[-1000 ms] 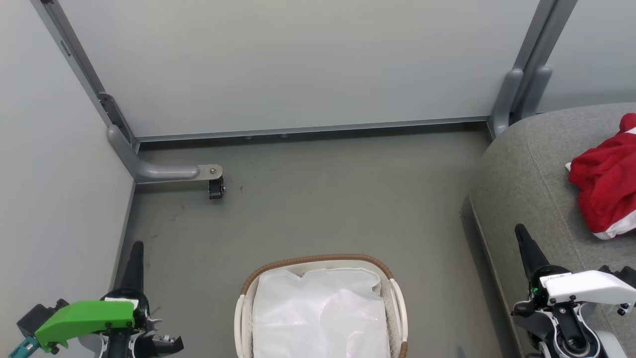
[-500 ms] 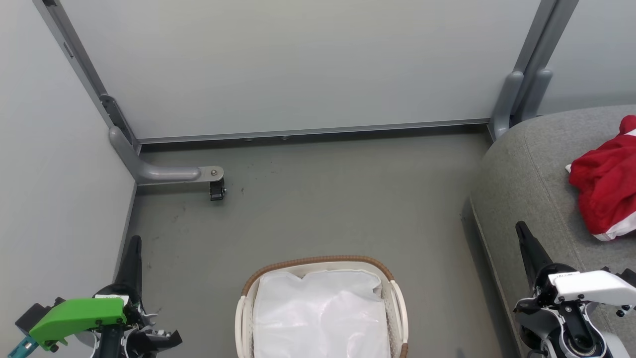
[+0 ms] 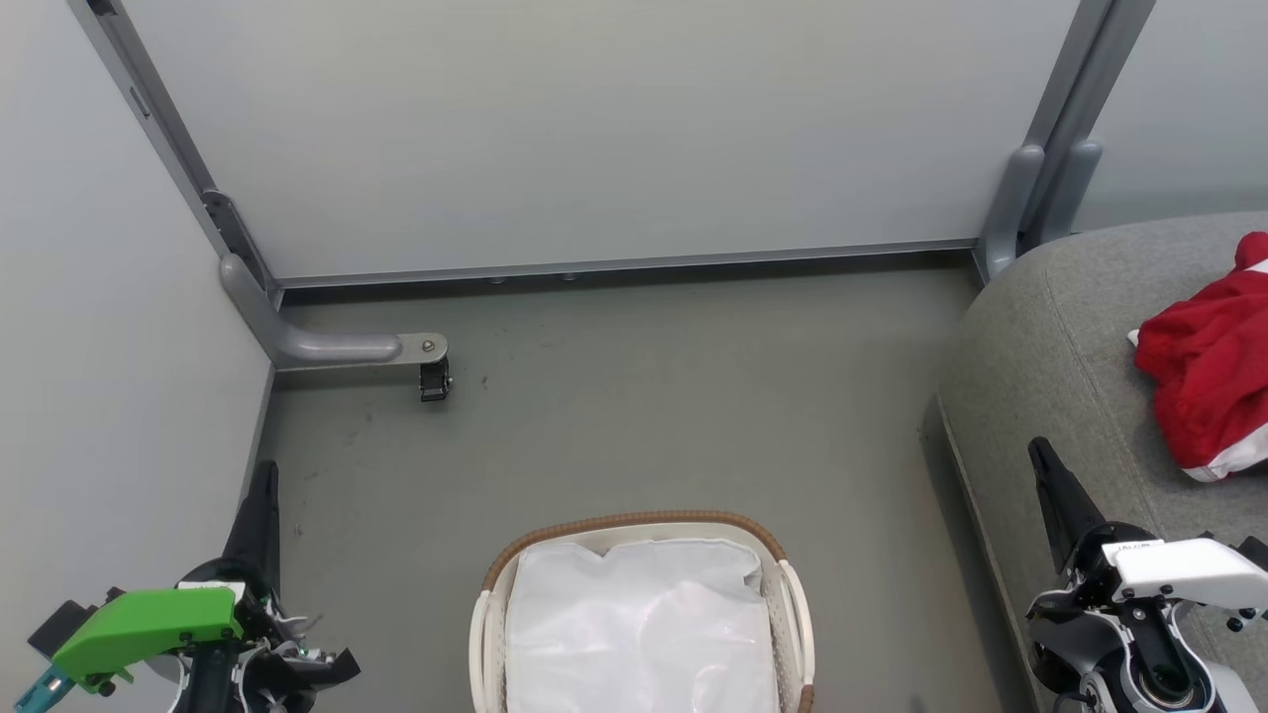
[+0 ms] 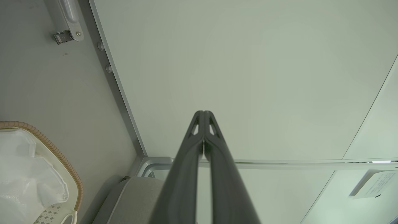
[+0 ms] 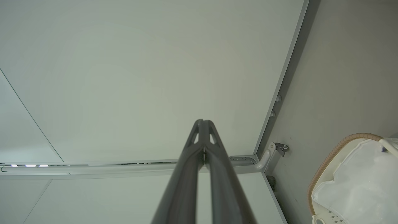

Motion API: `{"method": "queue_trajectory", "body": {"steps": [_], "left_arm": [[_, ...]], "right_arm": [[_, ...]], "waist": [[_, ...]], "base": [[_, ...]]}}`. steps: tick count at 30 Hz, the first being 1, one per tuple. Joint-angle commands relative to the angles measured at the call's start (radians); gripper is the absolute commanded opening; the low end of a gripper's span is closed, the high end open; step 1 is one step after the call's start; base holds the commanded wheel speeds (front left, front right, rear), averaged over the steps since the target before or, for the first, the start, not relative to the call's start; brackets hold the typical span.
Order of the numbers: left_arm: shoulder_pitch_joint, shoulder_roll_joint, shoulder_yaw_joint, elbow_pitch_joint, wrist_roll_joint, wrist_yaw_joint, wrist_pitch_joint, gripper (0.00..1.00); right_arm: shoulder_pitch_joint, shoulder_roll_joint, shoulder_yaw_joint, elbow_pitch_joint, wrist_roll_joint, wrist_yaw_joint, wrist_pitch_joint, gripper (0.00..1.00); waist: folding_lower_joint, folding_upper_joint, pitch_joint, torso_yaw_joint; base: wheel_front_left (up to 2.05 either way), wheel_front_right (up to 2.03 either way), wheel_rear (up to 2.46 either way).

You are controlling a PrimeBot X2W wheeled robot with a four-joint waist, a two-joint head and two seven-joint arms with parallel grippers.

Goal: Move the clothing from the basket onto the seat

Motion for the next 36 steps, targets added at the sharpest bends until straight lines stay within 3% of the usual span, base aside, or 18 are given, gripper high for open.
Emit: {"method": "queue_trajectory", "body": {"steps": [1,36], "left_arm": [[-0.012,0.0,0.003,-0.001,-0.001,-0.001,0.002,0.0],[-0.012,-0.001,0.004,-0.001,0.001,-0.001,0.004,0.0]], "right_arm": [[0.01,-0.006,-0.002,-0.004,0.003,-0.001,0.002,0.0],[0.01,-0.006,-0.002,-0.004,0.004,-0.001,0.002,0.0]], "waist": [[0.0,0.0,0.0,0.0],[0.0,0.0,0.0,0.0]], "base": [[0.0,0.0,0.0],[0.0,0.0,0.0]]}}
